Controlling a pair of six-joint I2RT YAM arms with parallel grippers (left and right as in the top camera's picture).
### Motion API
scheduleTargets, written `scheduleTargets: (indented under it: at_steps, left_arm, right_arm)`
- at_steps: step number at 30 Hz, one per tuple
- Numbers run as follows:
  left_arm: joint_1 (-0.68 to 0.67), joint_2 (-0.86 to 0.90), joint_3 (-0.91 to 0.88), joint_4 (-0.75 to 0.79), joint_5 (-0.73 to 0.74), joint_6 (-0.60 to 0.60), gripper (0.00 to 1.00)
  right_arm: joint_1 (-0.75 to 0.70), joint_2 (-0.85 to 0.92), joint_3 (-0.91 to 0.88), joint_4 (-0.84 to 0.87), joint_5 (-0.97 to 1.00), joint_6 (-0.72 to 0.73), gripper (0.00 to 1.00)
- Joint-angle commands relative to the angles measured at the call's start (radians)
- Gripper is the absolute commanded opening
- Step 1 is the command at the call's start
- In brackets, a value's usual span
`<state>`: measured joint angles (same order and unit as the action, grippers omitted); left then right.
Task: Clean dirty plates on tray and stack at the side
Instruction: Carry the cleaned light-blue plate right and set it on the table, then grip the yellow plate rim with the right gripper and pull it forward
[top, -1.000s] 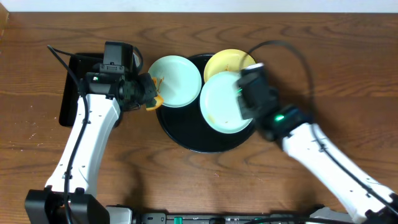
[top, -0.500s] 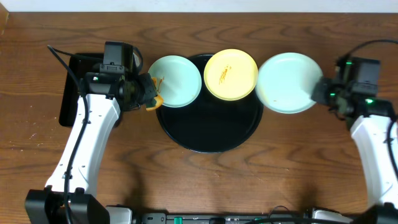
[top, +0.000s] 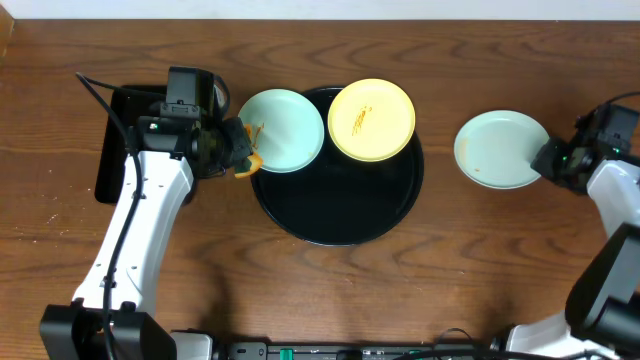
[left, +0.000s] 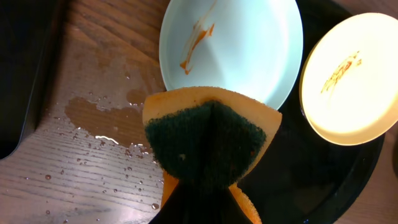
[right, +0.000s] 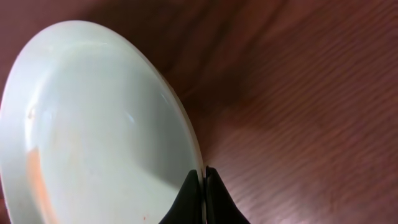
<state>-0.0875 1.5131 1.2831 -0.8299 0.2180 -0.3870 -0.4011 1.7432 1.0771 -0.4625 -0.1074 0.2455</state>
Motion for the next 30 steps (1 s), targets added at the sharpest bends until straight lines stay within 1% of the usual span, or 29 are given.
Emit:
scheduleTargets:
  at_steps: [1,2,3,6,7,9,10,12,14,17,19,23,26,30]
  left_arm:
    - [0.004,0.006,-0.003,0.000,-0.011,0.018,0.07]
    - [0.004,0.006,-0.003,0.000,-0.011,0.017,0.07]
    - [0.004,0.006,-0.003,0.001,-0.011,0.017,0.07]
    - [0.004,0.006,-0.003,0.000,-0.011,0.017,0.07]
    - [0.004,0.006,-0.003,0.000,-0.011,0.017,0.07]
    - [0.004,0.006,-0.003,0.000,-0.011,0.017,0.08]
    - [0.004,0.006,-0.003,0.000,-0.011,0.018,0.08]
    - [0.004,0.006,-0.003,0.000,-0.011,0.018,0.08]
    - [0.004,0.006,-0.003,0.000,-0.011,0.018,0.08]
    - [0.004,0.006,-0.003,0.000,-0.011,0.017,0.07]
    - [0.004,0.006,-0.003,0.000,-0.011,0.017,0.08]
    - [0.004,0.006,-0.003,0.000,-0.011,0.018,0.07]
    - [0.004,0.006,-0.003,0.001,-0.011,0.018,0.07]
    - [0.004,0.006,-0.003,0.000,-0.011,0.021,0.08]
  right_arm:
    - [-0.034,0.041,0.007,0.037,-0.011,0.012,0.05]
    - [-0.038,0.051,0.007,0.049,-0.019,0.011,0.13]
    - [-0.039,0.060,0.007,0.058,-0.023,0.006,0.28]
    - [-0.035,0.062,0.009,0.063,-0.058,-0.011,0.56]
    - [-0.035,0.056,0.013,0.061,-0.079,-0.024,0.67]
    - [-0.028,0.039,0.028,0.051,-0.132,-0.049,0.80]
    - [-0.022,0.029,0.040,0.038,-0.159,-0.063,0.82]
    - [0.002,0.010,0.078,-0.005,-0.191,-0.070,0.83]
    - [0.048,-0.005,0.124,-0.051,-0.214,-0.072,0.80]
    - [0.143,-0.006,0.177,-0.077,-0.224,-0.065,0.73]
    - [0.218,-0.006,0.182,-0.051,-0.222,-0.046,0.67]
    - [0.375,0.014,0.182,0.035,-0.158,0.014,0.67]
    - [0.483,0.050,0.183,0.101,-0.062,0.020,0.65]
    - [0.583,0.123,0.196,0.165,0.021,0.000,0.56]
